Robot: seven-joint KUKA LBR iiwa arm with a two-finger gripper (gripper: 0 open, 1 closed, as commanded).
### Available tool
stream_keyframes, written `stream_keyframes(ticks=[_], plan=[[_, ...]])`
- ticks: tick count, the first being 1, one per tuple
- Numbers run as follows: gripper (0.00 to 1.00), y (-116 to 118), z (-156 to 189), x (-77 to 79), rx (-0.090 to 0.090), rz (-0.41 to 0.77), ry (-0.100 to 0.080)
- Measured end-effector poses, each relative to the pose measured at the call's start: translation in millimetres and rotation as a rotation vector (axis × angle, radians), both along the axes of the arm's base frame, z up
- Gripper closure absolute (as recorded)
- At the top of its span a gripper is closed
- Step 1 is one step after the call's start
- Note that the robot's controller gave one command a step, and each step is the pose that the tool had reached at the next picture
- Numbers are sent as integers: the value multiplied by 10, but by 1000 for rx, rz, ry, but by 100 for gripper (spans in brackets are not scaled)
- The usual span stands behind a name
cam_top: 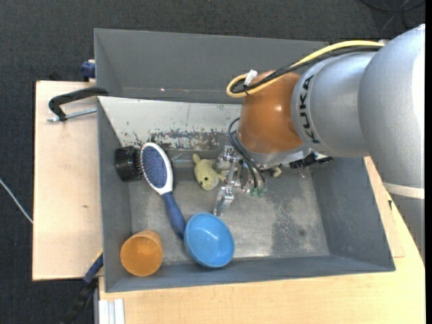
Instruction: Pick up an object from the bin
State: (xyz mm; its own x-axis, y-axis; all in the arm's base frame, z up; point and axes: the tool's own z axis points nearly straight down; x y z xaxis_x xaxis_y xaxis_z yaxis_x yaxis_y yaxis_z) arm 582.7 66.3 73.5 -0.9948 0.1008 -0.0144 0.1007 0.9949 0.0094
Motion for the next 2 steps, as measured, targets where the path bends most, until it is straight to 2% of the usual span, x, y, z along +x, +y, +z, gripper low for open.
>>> stream_keyframes(ticks=[1,2], plan=[[100,-3,66,53,-2,1,-20],[100,-19,1524,111,-8,177,-2]])
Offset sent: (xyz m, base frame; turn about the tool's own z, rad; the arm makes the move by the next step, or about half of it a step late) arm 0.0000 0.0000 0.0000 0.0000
